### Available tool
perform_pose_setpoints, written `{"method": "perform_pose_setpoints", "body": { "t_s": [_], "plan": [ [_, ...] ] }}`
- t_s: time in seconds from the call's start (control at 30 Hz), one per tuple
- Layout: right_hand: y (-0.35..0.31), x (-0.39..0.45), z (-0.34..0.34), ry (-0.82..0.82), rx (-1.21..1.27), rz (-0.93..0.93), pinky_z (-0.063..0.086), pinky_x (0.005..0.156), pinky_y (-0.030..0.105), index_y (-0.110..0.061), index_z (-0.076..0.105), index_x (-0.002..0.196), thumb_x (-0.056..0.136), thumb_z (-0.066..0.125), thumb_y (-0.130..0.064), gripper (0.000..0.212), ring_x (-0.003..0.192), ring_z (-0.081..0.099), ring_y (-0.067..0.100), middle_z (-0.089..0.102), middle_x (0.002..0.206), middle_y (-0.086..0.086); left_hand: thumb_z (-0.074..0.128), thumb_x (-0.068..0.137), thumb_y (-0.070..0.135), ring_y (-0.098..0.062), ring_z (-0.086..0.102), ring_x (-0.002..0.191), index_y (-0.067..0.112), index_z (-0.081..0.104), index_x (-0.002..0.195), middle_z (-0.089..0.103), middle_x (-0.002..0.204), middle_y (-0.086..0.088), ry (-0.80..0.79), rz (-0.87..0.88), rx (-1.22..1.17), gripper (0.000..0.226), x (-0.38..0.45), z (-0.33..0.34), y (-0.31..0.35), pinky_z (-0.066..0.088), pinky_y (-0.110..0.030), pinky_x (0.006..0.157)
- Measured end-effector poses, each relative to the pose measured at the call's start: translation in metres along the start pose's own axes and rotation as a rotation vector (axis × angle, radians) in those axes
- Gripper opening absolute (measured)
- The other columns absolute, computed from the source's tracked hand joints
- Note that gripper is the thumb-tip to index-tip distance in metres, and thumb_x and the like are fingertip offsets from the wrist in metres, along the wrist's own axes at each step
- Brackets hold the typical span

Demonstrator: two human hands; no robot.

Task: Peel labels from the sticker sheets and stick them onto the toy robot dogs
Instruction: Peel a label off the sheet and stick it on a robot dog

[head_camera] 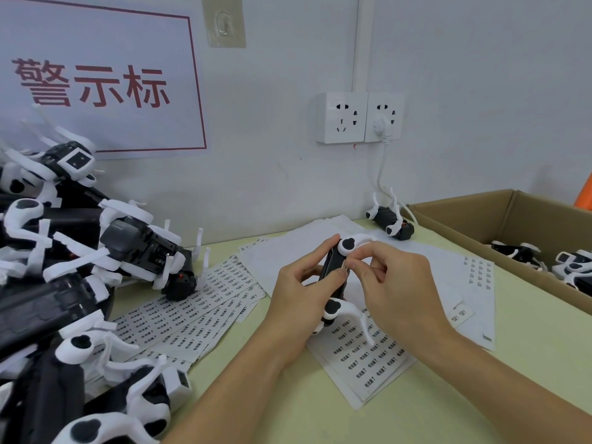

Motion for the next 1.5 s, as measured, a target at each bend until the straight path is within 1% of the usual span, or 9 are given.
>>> {"method": "perform_pose_setpoints", "body": {
  "t_s": [0.4,0.7,0.93,1.03,1.13,1.27,1.37,1.43,1.5],
  "plan": [
    [-0.002,0.000,-0.001,0.013,-0.030,-0.019,0.030,0.051,0.025,-0.026,0.072,0.088,0.090,0.072,-0.020,0.007,0.050,0.049,0.006,0.050,0.051,-0.026,0.070,0.092,0.019,-0.016,0.067,0.078,0.057,0.068,0.116,0.073,0.103,-0.005,-0.005,-0.001,-0.015,0.045,0.000,0.001,0.000,0.055,-0.028,0.077],
    [-0.006,0.000,-0.005,0.047,-0.048,-0.011,0.041,0.050,0.033,-0.028,0.073,0.084,0.087,0.075,-0.020,0.009,0.048,0.045,0.014,0.049,0.050,-0.019,0.069,0.093,0.018,-0.017,0.068,0.083,0.056,0.067,0.117,0.074,0.096,0.005,-0.021,0.012,-0.019,0.045,0.000,0.002,-0.001,0.056,-0.027,0.079],
    [-0.006,-0.001,-0.006,0.069,-0.048,0.008,0.037,0.051,0.030,-0.024,0.075,0.084,0.087,0.076,-0.020,0.004,0.050,0.048,0.009,0.050,0.049,-0.024,0.068,0.093,0.019,-0.021,0.068,0.098,0.058,0.067,0.117,0.075,0.098,0.010,-0.027,0.015,-0.018,0.045,0.000,0.002,0.000,0.052,-0.024,0.076],
    [-0.006,-0.001,-0.006,0.079,-0.028,0.013,0.036,0.051,0.028,-0.023,0.075,0.083,0.086,0.076,-0.019,0.006,0.049,0.048,0.009,0.050,0.048,-0.022,0.068,0.093,0.019,-0.025,0.067,0.107,0.059,0.067,0.115,0.075,0.100,0.009,-0.019,0.018,-0.011,0.045,0.000,0.002,0.001,0.054,-0.031,0.088],
    [-0.004,-0.001,-0.006,0.096,0.032,0.033,0.033,0.050,0.016,-0.025,0.073,0.078,0.085,0.078,-0.017,0.011,0.046,0.046,0.008,0.046,0.044,-0.016,0.069,0.093,0.019,-0.026,0.067,0.108,0.058,0.067,0.116,0.075,0.102,0.007,-0.014,0.023,-0.010,0.045,0.000,0.001,0.001,0.054,-0.036,0.093],
    [0.003,0.001,-0.007,0.117,0.125,0.088,0.038,0.050,0.018,-0.030,0.069,0.068,0.081,0.082,-0.022,0.020,0.043,0.040,0.008,0.039,0.042,-0.009,0.070,0.093,0.019,-0.019,0.067,0.089,0.057,0.067,0.116,0.075,0.102,0.005,-0.023,0.032,-0.006,0.045,0.000,0.002,0.001,0.055,-0.040,0.093],
    [0.005,0.002,-0.007,0.113,0.153,0.109,0.038,0.049,0.020,-0.029,0.069,0.068,0.080,0.082,-0.027,0.018,0.042,0.038,0.009,0.039,0.042,-0.009,0.069,0.094,0.017,-0.026,0.068,0.092,0.057,0.067,0.116,0.075,0.104,0.004,-0.032,0.028,-0.006,0.046,0.000,0.002,0.000,0.053,-0.048,0.099],
    [0.009,0.002,-0.005,0.102,0.184,0.126,0.035,0.047,0.020,-0.028,0.069,0.068,0.081,0.081,-0.029,0.018,0.042,0.035,0.009,0.037,0.042,-0.009,0.068,0.094,0.016,-0.032,0.069,0.094,0.057,0.068,0.116,0.075,0.105,-0.001,-0.041,0.031,-0.014,0.047,0.001,0.003,-0.001,0.055,-0.048,0.097],
    [0.010,0.001,-0.003,0.086,0.223,0.124,0.031,0.045,0.019,-0.026,0.070,0.068,0.086,0.077,-0.028,0.019,0.042,0.032,0.008,0.035,0.042,-0.008,0.067,0.094,0.017,-0.026,0.069,0.087,0.057,0.067,0.117,0.074,0.098,-0.001,-0.048,0.031,-0.017,0.046,0.002,0.002,-0.003,0.058,-0.035,0.080]
  ]
}}
Point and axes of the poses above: each hand's wrist, its own x-axis towards the middle knuckle, its own z-axis out of the palm, y = z × x, the point moved 9 cm from there along x, towards the middle knuckle
